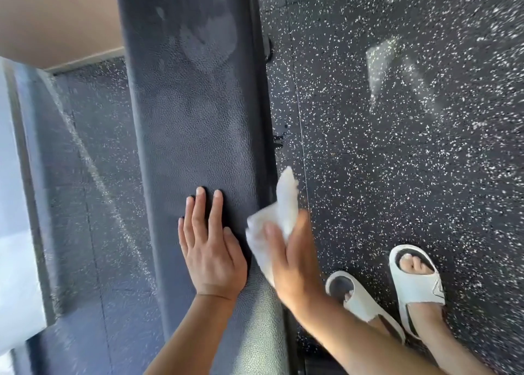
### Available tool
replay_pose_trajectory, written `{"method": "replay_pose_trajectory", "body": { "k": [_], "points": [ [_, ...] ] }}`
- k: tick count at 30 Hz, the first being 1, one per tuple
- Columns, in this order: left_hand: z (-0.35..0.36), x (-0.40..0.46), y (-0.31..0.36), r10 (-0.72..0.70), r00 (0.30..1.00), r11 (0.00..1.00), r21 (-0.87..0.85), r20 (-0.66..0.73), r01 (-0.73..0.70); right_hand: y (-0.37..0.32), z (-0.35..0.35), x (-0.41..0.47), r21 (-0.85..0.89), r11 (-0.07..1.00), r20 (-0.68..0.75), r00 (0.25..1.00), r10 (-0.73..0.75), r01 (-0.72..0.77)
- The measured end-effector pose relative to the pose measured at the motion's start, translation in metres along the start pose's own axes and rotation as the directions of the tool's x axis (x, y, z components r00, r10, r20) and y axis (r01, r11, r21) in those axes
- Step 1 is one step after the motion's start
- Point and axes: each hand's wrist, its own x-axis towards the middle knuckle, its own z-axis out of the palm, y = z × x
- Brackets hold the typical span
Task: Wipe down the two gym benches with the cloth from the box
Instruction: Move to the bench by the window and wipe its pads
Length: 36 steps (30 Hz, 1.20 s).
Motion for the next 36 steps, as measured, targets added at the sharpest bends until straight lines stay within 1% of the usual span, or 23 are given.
{"method": "replay_pose_trajectory", "body": {
  "k": [2,5,7,9,10,12,13,15,18,22,25,27,31,33,36],
  "points": [
    [-0.001,0.000,0.001,-0.007,1.000,1.000,0.002,-0.001,0.007,0.016,-0.006,-0.042,-0.085,0.995,0.026,0.999,0.045,-0.043],
    [0.000,0.000,0.001,-0.003,1.000,1.000,0.007,-0.013,0.003,0.018,-0.010,-0.063,-0.095,0.992,0.028,0.996,0.080,-0.077],
    [0.001,0.000,-0.001,0.000,1.000,1.000,0.004,-0.020,0.000,0.010,-0.007,-0.043,-0.059,0.996,0.035,0.997,0.070,-0.068],
    [0.002,-0.001,-0.002,0.009,1.000,1.000,0.000,-0.026,-0.009,-0.005,-0.002,-0.005,0.066,0.998,0.053,0.999,0.014,-0.017],
    [0.002,-0.001,-0.003,0.012,0.999,1.000,0.001,-0.032,-0.012,-0.013,0.002,0.018,0.104,0.995,0.037,0.999,-0.016,0.012],
    [0.003,-0.001,-0.003,0.017,0.999,1.000,0.006,-0.038,-0.017,-0.027,0.009,0.061,0.036,0.998,-0.062,0.997,-0.051,0.053],
    [0.004,-0.001,-0.003,0.017,0.999,1.000,0.007,-0.039,-0.017,-0.032,0.011,0.076,0.002,0.998,-0.088,0.994,-0.065,0.065],
    [0.004,-0.001,-0.004,0.016,0.999,1.000,0.005,-0.038,-0.016,-0.035,0.011,0.083,0.020,0.997,-0.083,0.994,-0.076,0.078],
    [0.002,-0.001,-0.003,0.011,0.999,1.000,-0.004,-0.039,-0.012,-0.018,0.006,0.039,0.036,0.997,-0.066,0.996,-0.067,0.069],
    [0.000,-0.001,0.000,0.006,0.999,1.000,-0.008,-0.034,-0.006,0.034,-0.006,-0.092,-0.066,0.998,-0.011,1.000,0.021,-0.022],
    [0.000,-0.001,-0.002,0.016,0.999,1.000,-0.014,-0.031,-0.017,0.063,-0.019,-0.173,0.007,0.993,0.091,0.989,0.115,-0.116],
    [0.001,-0.002,-0.003,0.017,0.999,1.000,-0.017,-0.038,-0.018,0.068,-0.021,-0.186,-0.001,0.991,0.105,0.986,0.131,-0.132],
    [0.003,-0.003,-0.004,0.029,0.998,0.999,-0.018,-0.062,-0.030,0.056,-0.014,-0.153,0.013,0.996,0.033,0.996,0.085,-0.085],
    [0.004,-0.003,-0.005,0.029,0.997,0.999,-0.011,-0.069,-0.030,0.044,-0.006,-0.117,-0.025,0.996,-0.010,0.996,0.084,-0.085],
    [0.005,-0.003,-0.006,0.021,0.997,0.999,-0.027,-0.073,-0.023,0.016,0.004,-0.046,-0.033,0.999,-0.076,0.997,-0.002,-0.001]
  ]
}}
